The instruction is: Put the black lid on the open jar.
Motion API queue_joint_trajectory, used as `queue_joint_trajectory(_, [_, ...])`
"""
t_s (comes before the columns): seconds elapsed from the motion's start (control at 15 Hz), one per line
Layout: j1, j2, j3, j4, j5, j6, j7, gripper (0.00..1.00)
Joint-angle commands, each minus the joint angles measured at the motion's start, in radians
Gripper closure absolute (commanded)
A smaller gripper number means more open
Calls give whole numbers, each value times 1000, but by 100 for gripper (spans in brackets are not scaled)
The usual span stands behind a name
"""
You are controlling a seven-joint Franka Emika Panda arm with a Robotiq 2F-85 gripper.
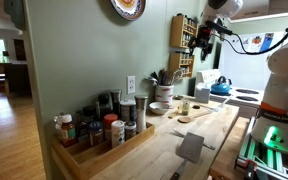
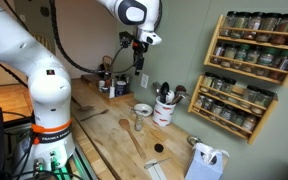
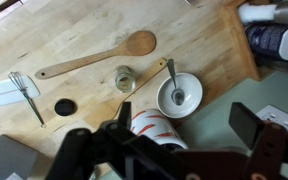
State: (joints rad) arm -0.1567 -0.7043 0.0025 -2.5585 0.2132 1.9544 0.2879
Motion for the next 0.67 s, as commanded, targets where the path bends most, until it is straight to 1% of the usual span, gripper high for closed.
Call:
queue_joint_trajectory(0.0, [-34,12,3,-86,-30,103,42,0])
queue_joint_trajectory(0.13, [-50,30,-5,-125,-38,157,48,0])
queue_joint_trajectory(0.4, [-105,69,-24,-196,-71,277,78,0])
queue_joint_trajectory(0.53, [-137,112,-31,-214,-87,361,99,0])
queue_joint_trajectory(0.6, [-151,163,-32,-188,-98,392,112,0])
